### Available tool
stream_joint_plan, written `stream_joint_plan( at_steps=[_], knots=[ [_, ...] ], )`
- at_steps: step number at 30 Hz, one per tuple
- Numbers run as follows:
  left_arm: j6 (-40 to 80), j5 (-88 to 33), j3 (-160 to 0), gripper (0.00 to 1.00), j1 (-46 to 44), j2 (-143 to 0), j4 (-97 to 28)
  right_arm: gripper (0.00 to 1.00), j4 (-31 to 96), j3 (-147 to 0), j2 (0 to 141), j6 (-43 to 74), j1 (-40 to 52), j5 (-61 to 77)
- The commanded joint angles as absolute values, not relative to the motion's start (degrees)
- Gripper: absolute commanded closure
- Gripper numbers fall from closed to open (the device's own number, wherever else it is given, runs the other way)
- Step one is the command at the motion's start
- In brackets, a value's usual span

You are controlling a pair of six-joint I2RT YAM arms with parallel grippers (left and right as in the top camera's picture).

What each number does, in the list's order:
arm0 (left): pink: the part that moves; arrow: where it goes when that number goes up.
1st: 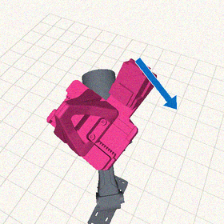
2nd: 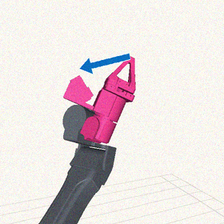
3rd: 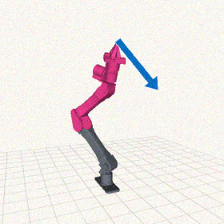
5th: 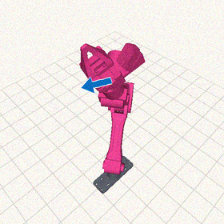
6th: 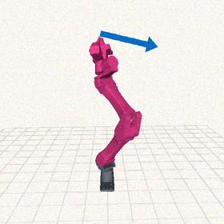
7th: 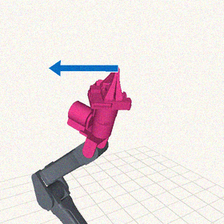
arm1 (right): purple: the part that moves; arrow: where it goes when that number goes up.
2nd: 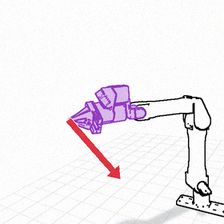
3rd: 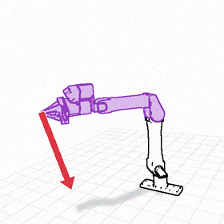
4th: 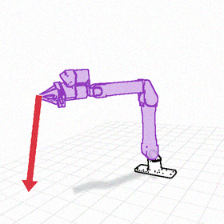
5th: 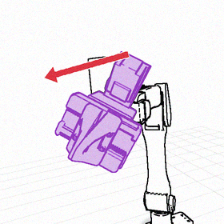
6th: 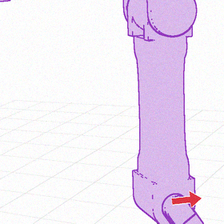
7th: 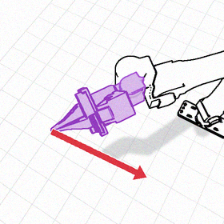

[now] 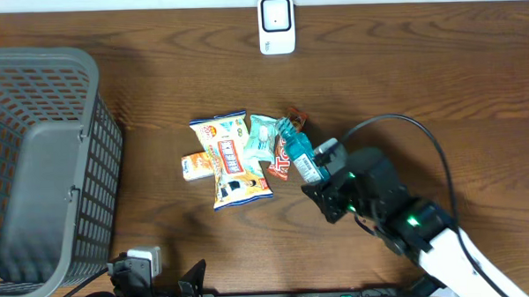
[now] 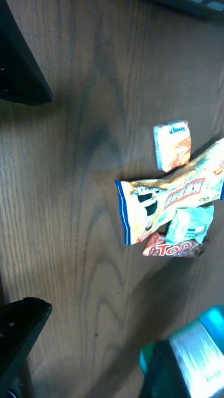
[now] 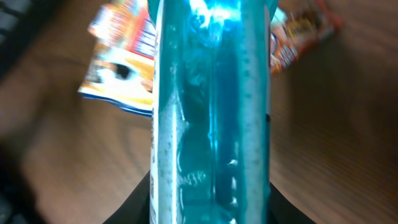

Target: Scan the item barcode

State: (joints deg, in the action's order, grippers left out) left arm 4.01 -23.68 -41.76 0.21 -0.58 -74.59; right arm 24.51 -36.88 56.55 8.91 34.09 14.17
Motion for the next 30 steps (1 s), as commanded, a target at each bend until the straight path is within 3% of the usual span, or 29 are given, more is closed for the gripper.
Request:
stream_joint_plan(
  at_steps=[1, 9, 21, 23, 30],
  knots=[
    [3.05, -23.75, -42.0, 0.02, -0.03, -0.16, -74.59, 0.99, 24.56, -37.82, 49.12, 7.84, 33.78, 25.32],
    [3.05, -23.75, -42.0, 0.02, -0.03, -0.16, -74.59, 0.99, 32.88, -37.82, 35.75, 5.72, 33.8, 51.96],
    [3.03, -23.75, -42.0, 0.02, -0.03, -0.16, -74.59, 0.99, 37.71, -37.82, 33.63, -4.56, 33.8, 54.0],
    [3.03, -23.75, -42.0, 0.02, -0.03, -0.16, -74.59, 0.99, 37.71, -37.82, 33.69, -6.57, 33.8, 51.03],
    [3.05, -23.75, -42.0, 0.02, -0.03, -0.16, -74.59, 0.99, 30.0, -37.76, 38.35, -7.05, 33.8, 20.62]
  ],
)
